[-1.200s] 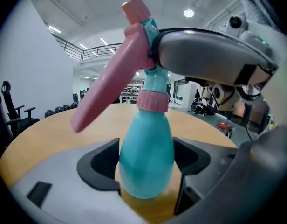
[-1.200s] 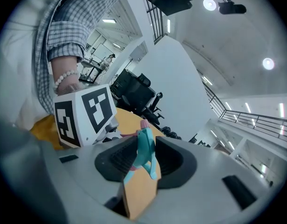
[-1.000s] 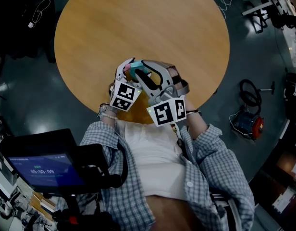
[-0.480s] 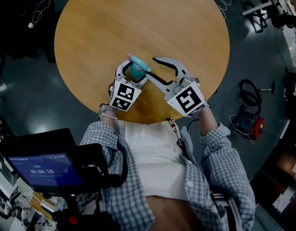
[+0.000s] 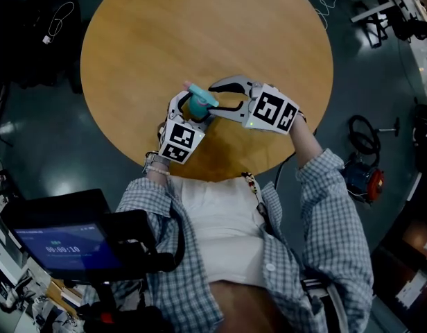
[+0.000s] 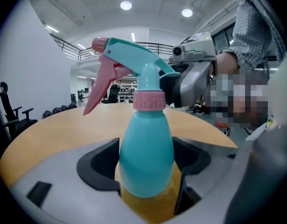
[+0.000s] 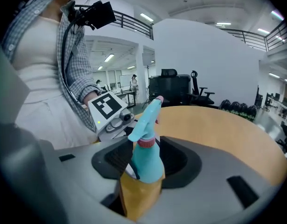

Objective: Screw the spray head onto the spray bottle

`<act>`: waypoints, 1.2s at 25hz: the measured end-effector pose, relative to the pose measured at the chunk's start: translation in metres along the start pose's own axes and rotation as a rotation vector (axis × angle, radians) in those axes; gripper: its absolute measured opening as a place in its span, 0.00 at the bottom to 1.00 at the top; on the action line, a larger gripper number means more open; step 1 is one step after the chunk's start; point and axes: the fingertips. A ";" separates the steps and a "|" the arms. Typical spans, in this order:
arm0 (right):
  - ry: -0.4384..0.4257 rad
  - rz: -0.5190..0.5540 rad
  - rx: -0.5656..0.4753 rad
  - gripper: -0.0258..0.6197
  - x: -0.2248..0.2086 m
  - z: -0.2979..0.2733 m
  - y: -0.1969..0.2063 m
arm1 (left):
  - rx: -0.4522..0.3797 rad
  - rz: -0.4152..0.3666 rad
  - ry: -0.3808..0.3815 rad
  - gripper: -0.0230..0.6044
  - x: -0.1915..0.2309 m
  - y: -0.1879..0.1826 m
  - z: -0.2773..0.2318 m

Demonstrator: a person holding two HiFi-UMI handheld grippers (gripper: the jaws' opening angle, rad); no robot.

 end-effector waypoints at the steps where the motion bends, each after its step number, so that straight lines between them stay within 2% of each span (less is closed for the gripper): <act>1: -0.011 -0.005 -0.010 0.30 -0.001 -0.003 -0.002 | 0.001 -0.002 0.001 0.61 0.000 0.000 0.000; 2: -0.019 -0.008 -0.023 0.29 -0.001 -0.005 -0.004 | 0.001 -0.003 0.001 0.61 0.000 0.000 0.001; 3: -0.023 -0.009 -0.037 0.24 0.000 -0.006 -0.006 | 0.001 -0.003 0.002 0.61 -0.001 0.001 0.001; 5: -0.008 -0.011 -0.065 0.22 0.002 -0.007 -0.009 | 0.002 -0.005 0.002 0.61 -0.001 0.001 0.001; 9: 0.090 -0.030 -0.109 0.22 0.003 -0.004 -0.010 | 0.001 -0.010 -0.002 0.61 -0.001 0.000 0.002; 15: 0.344 -0.072 -0.204 0.21 0.002 -0.002 -0.009 | -0.007 0.009 -0.008 0.61 0.000 0.000 0.001; 20: 0.602 -0.155 -0.270 0.21 0.001 0.001 -0.006 | -0.008 0.028 -0.024 0.61 0.002 -0.003 0.001; 22: 0.669 -0.199 -0.279 0.21 0.002 0.003 -0.006 | -0.006 0.026 -0.022 0.62 0.002 -0.001 -0.001; 25: 0.684 -0.196 -0.274 0.20 0.006 0.003 -0.005 | -0.004 0.030 -0.024 0.61 0.004 -0.005 0.000; 30: 0.602 -0.134 -0.194 0.18 0.025 -0.008 -0.001 | -0.007 0.030 -0.029 0.61 0.006 -0.007 0.002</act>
Point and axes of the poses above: the fingertips, and each gripper's own axes: z backward along the fingers, x to its left, y out of its underside, and after that the axes turned 3 degrees about z, right-handed
